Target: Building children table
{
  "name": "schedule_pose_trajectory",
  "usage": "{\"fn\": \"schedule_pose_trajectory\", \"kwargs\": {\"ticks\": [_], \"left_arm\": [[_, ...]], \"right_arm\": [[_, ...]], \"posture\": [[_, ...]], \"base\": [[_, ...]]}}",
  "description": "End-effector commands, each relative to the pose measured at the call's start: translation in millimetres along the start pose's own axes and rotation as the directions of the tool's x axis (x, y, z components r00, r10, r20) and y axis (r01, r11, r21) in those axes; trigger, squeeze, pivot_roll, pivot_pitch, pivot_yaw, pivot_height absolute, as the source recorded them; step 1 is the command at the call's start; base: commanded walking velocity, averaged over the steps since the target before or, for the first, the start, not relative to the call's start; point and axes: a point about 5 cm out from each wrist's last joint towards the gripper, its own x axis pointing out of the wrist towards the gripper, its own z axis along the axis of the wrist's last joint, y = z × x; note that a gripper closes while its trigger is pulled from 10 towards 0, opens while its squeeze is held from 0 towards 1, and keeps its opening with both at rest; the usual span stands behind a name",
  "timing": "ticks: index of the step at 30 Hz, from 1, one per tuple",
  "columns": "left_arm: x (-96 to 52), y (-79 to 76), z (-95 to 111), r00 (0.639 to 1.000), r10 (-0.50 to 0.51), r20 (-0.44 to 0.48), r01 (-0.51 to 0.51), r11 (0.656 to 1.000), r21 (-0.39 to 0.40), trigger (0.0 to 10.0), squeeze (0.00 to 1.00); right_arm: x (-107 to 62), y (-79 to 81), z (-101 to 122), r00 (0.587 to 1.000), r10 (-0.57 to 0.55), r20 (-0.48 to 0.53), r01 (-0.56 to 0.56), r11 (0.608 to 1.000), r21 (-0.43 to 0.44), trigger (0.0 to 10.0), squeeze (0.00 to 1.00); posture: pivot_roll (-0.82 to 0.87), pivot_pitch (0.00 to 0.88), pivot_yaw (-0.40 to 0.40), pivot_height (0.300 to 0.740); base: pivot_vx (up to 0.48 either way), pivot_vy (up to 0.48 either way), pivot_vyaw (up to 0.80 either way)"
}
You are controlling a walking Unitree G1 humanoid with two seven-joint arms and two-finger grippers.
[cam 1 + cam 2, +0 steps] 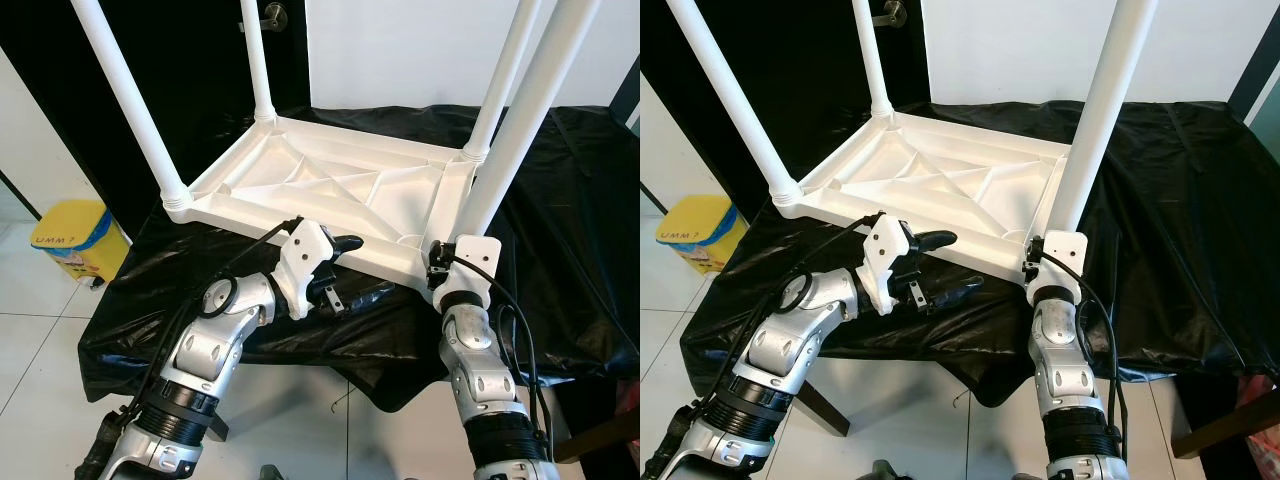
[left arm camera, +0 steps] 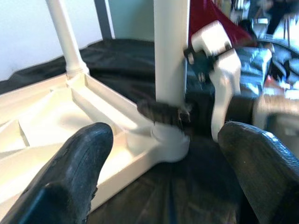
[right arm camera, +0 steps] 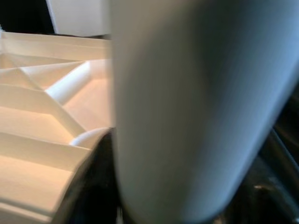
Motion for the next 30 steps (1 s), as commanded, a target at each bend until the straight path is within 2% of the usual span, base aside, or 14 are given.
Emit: {"fn": "schedule_pose_trajectory", "kwargs": {"ticks": [1,2,8,11,12,13,18,20,22,24,26,28,30], "left_arm": [[-1.0,5.1,3.7,0.998,0.069,0.012,-0.069,0.998,-0.006,10.0,0.00],[-1.1,4.5,7.2,0.997,0.067,0.046,-0.065,0.997,-0.034,10.0,0.00],[-1.7,5.4,8.8,0.995,0.078,0.068,-0.075,0.996,-0.048,10.0,0.00],[-2.4,9.0,8.2,0.992,0.099,0.073,-0.096,0.994,-0.052,10.0,0.00],[-3.1,11.8,7.5,0.991,0.114,0.071,-0.111,0.993,-0.049,10.0,0.00],[-3.6,14.0,7.0,0.990,0.125,0.070,-0.122,0.991,-0.046,10.0,0.00],[-6.6,20.7,6.0,0.987,0.148,0.062,-0.145,0.989,-0.040,10.0,0.00],[-12.1,31.7,3.0,0.982,0.183,0.043,-0.182,0.983,-0.028,10.0,0.00],[-12.1,31.7,3.0,0.982,0.183,0.043,-0.182,0.983,-0.028,10.0,0.00],[-17.4,45.4,-2.1,0.973,0.230,0.014,-0.230,0.973,-0.016,10.0,0.00],[-17.4,45.4,-2.1,0.973,0.230,0.014,-0.230,0.973,-0.016,10.0,0.00],[-23.1,62.4,-9.0,0.959,0.281,-0.029,-0.281,0.960,0.011,10.0,0.00],[-25.1,67.5,-11.0,0.955,0.294,-0.044,-0.293,0.956,0.022,10.0,0.00]], "right_arm": [[-1.8,-4.2,-2.7,1.000,-0.028,-0.014,0.028,1.000,-0.012,10.0,1.00],[-2.6,-2.8,2.4,1.000,-0.014,0.014,0.015,1.000,-0.019,10.0,1.00],[-6.6,-4.8,6.8,0.999,-0.012,0.039,0.013,0.999,-0.044,10.0,1.00],[-11.2,-10.8,5.7,0.999,-0.009,0.042,0.012,0.998,-0.058,10.0,1.00],[-14.4,-15.3,4.3,0.999,-0.007,0.042,0.009,0.998,-0.065,10.0,0.57],[-17.1,-18.6,3.5,0.999,-0.002,0.042,0.005,0.997,-0.073,10.0,0.00],[-28.1,-26.3,2.8,0.998,0.035,0.060,-0.029,0.995,-0.095,10.0,0.00],[-42.6,-32.5,3.0,0.993,0.085,0.080,-0.075,0.990,-0.117,10.0,0.00],[-42.6,-32.5,3.0,0.993,0.085,0.080,-0.075,0.990,-0.117,10.0,0.00],[-55.2,-35.8,2.0,0.988,0.127,0.088,-0.114,0.983,-0.143,10.0,0.00],[-55.2,-35.8,2.0,0.988,0.127,0.088,-0.114,0.983,-0.143,10.0,0.00],[-69.2,-38.0,-0.7,0.982,0.174,0.078,-0.160,0.974,-0.160,10.0,0.00],[-73.7,-38.2,-1.3,0.979,0.193,0.072,-0.179,0.970,-0.163,10.0,0.00]], "posture": [[-0.14,0.000,0.011,0.740],[-0.14,0.000,0.010,0.740],[-0.15,0.006,0.010,0.740],[-0.16,0.012,0.011,0.740],[-0.16,0.013,0.011,0.740],[-0.16,0.013,0.011,0.740],[-0.18,0.024,0.017,0.740],[-0.19,0.040,0.025,0.740],[-0.19,0.040,0.025,0.740],[-0.21,0.055,0.038,0.740],[-0.21,0.055,0.038,0.740],[-0.22,0.065,0.054,0.740],[-0.22,0.066,0.056,0.740]], "base": [[0.000,0.000,0.00],[0.000,0.000,0.00],[0.000,0.000,0.00],[0.000,0.000,0.00],[0.000,0.000,0.00],[0.000,0.000,0.00],[0.000,0.000,0.00],[0.000,0.000,0.00],[0.000,0.000,0.00],[0.000,0.000,0.00],[0.000,0.000,0.00],[0.000,0.000,0.00],[0.000,0.000,0.00]]}}
